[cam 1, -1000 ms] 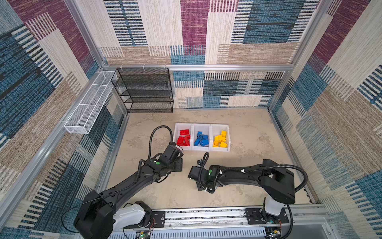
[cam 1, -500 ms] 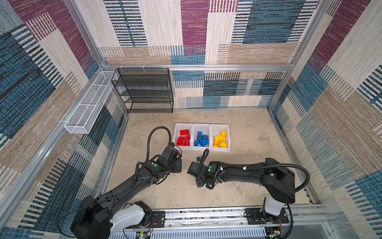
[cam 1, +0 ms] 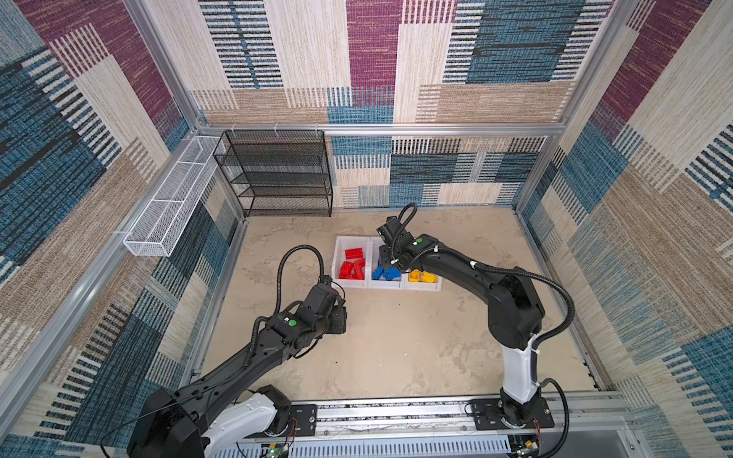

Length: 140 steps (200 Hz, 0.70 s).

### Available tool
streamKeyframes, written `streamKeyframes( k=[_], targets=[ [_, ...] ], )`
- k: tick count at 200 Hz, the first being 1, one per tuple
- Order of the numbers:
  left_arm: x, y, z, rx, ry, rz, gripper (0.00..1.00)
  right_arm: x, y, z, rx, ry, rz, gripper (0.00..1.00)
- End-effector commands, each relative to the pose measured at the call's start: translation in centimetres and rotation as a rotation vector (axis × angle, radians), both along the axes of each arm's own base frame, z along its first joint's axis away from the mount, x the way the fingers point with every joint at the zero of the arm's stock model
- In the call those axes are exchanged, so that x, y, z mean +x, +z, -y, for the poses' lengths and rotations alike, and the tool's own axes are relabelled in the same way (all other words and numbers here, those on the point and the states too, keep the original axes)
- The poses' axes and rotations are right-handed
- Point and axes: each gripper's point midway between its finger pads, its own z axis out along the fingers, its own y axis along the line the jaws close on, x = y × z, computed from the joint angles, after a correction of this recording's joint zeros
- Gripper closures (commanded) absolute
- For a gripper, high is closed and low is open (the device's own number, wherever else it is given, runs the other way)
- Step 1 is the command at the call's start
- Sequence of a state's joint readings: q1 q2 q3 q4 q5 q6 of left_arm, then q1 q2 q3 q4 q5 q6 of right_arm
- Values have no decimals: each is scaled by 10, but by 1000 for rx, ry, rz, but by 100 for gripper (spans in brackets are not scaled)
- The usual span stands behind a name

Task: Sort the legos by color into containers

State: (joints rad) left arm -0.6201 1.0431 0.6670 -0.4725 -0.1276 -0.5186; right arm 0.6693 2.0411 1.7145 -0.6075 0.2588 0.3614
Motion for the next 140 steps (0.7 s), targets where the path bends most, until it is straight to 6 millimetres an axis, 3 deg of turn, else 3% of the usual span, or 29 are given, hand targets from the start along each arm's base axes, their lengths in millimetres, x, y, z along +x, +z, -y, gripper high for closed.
streamKeyframes(
  k=[1,31,91,120,140],
  targets=[
    [-4,-2,-3,-13,24,-13,37,22,-1,-1,-2,24,20,53],
    [-4,0,-5,-9,26,-6,37,37,4,5,18,-7,25,25],
    [7,13,-8,1,45,71,36,27,35,19,45,-11,78,19],
    [21,32,-18,50,59,166,36,14,70,44,83,-32,177,18],
    [39,65,-41,152,106,317,33,0,121,82,132,-78,351,16]
  ],
)
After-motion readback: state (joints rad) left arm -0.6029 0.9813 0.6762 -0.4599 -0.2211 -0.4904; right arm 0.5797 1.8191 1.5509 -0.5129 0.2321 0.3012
